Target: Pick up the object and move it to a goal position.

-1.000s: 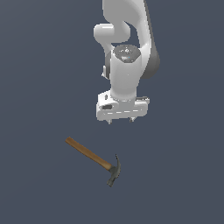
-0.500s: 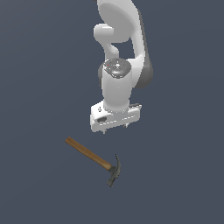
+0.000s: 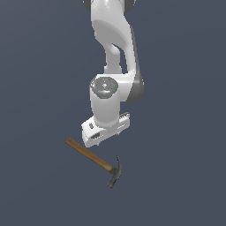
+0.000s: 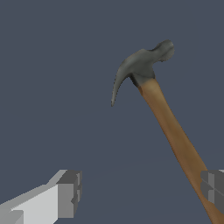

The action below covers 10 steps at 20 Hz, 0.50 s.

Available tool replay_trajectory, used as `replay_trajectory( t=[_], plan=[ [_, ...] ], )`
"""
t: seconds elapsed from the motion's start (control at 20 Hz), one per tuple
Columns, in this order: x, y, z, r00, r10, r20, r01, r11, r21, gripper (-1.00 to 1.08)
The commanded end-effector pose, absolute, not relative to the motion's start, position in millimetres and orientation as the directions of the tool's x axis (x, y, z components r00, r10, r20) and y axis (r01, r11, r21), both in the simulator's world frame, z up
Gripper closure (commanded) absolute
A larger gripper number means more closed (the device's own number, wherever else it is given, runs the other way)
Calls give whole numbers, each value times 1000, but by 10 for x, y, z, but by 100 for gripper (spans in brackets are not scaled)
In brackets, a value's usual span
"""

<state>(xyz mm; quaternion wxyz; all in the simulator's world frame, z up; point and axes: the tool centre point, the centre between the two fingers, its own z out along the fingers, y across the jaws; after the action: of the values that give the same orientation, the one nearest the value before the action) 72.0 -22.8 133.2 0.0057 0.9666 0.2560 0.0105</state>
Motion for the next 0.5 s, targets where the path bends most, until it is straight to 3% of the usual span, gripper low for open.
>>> replay_trajectory(
  t=[0.0,0.45],
  plan=[
    [775,-326,1237,840,543,13,543,-840,16,-92],
    [926,-670,905,727,687,3,687,-727,8,-92]
  ],
)
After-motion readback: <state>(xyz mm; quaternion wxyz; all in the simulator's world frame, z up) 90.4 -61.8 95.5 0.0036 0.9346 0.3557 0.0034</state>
